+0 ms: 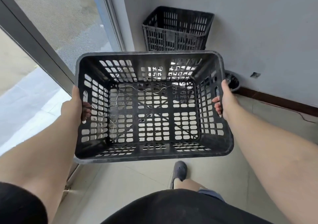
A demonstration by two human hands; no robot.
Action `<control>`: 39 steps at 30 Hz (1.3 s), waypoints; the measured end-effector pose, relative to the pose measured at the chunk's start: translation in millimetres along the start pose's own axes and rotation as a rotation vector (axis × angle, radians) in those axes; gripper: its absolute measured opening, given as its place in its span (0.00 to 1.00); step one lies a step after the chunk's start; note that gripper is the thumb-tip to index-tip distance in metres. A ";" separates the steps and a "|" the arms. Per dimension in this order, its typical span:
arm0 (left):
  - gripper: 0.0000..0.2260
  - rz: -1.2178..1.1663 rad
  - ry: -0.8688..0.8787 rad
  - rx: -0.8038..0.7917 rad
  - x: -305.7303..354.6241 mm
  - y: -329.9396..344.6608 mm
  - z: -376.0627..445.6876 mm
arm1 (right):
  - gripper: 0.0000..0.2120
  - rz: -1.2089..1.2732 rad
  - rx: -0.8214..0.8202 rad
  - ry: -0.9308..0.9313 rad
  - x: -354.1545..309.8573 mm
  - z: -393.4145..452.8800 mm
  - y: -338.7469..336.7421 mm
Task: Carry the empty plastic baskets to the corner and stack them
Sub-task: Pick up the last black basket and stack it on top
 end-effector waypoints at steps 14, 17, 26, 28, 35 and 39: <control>0.31 -0.094 0.046 0.038 153.3 127.0 78.1 | 0.34 0.024 0.012 -0.047 -178.2 114.7 84.6; 0.33 -0.070 0.027 -0.038 188.8 158.1 111.0 | 0.34 0.042 0.022 -0.064 -210.9 132.0 105.4; 0.32 -0.074 0.156 -0.137 321.3 240.6 190.8 | 0.33 0.166 0.159 -0.103 -313.3 161.2 154.9; 0.32 -0.089 0.162 -0.162 348.8 254.8 202.8 | 0.32 0.190 0.180 -0.111 -334.9 163.0 163.1; 0.31 -0.130 0.234 -0.257 428.2 310.4 223.1 | 0.33 0.259 0.264 -0.128 -386.4 184.9 172.6; 0.32 -0.141 0.246 -0.270 466.9 341.3 230.9 | 0.32 0.288 0.291 -0.121 -414.8 206.0 176.3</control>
Point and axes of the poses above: each hand's wrist, its own z-axis towards the middle knuckle, its own y-axis out of the palm, x = y × z, the point moved 6 cm from there along z, towards the middle knuckle, and after that the axes turned 11 degrees about x, right-handed, at the moved point
